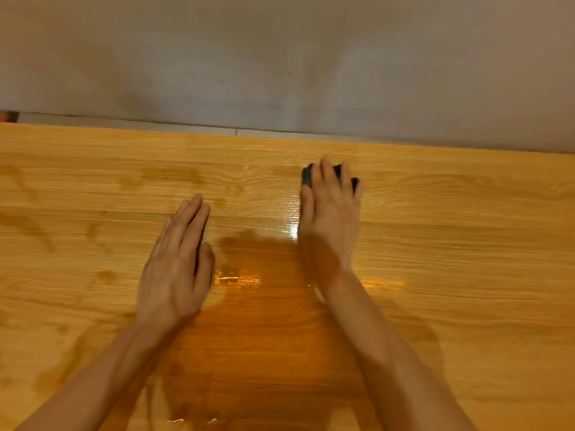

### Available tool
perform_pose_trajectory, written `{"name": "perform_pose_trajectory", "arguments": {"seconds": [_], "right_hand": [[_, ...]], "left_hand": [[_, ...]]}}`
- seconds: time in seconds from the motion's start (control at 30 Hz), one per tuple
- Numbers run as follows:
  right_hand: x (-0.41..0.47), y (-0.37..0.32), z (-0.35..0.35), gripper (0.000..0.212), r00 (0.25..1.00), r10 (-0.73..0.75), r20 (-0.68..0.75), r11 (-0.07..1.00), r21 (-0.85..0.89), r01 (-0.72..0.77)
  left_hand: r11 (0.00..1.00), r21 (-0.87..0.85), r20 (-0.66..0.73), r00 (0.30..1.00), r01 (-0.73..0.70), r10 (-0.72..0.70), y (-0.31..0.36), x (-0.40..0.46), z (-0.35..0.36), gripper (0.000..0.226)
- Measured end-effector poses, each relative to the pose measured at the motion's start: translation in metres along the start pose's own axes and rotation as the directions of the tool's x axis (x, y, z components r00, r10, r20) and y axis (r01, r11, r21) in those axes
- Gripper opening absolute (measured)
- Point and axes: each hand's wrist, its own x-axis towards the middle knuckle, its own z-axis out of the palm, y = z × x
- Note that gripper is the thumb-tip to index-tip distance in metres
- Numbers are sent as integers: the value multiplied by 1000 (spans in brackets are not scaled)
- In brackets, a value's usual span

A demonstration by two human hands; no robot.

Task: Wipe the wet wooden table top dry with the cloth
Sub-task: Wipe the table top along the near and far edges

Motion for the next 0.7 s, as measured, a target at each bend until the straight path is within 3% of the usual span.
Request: {"name": "perform_pose_trajectory", "arguments": {"seconds": [0.07, 0.2, 0.27, 0.37, 0.5, 0.63, 0.7], "right_hand": [[5, -38, 21, 47, 978, -152, 146, 986, -40, 159], [17, -28, 16, 48, 935, -286, 209, 956, -10, 294], [21, 16, -5, 45, 965, -235, 115, 972, 9, 236], [26, 77, -37, 42, 1000, -6, -29, 998, 63, 8], [32, 63, -30, 42, 987, 122, -108, 990, 84, -114], [34, -21, 17, 43, 987, -155, 38, 987, -34, 156], [29, -46, 40, 40, 966, -257, -17, 966, 23, 257]], "left_hand": [[1000, 4, 3, 1000, -3, 3, 0, -2, 1, 55], [1000, -28, 33, 999, 13, -12, 0, -3, 1, 55], [996, -80, 53, 998, 48, -44, 1, -2, -3, 55], [992, -116, 60, 998, 41, -34, -1, 5, -10, 55], [995, -99, -17, 1000, -18, 17, -13, 35, -13, 52], [992, -79, -48, 994, 94, -98, -17, 58, -7, 54], [993, -47, -60, 992, 106, -109, -14, 57, -5, 54]]}}
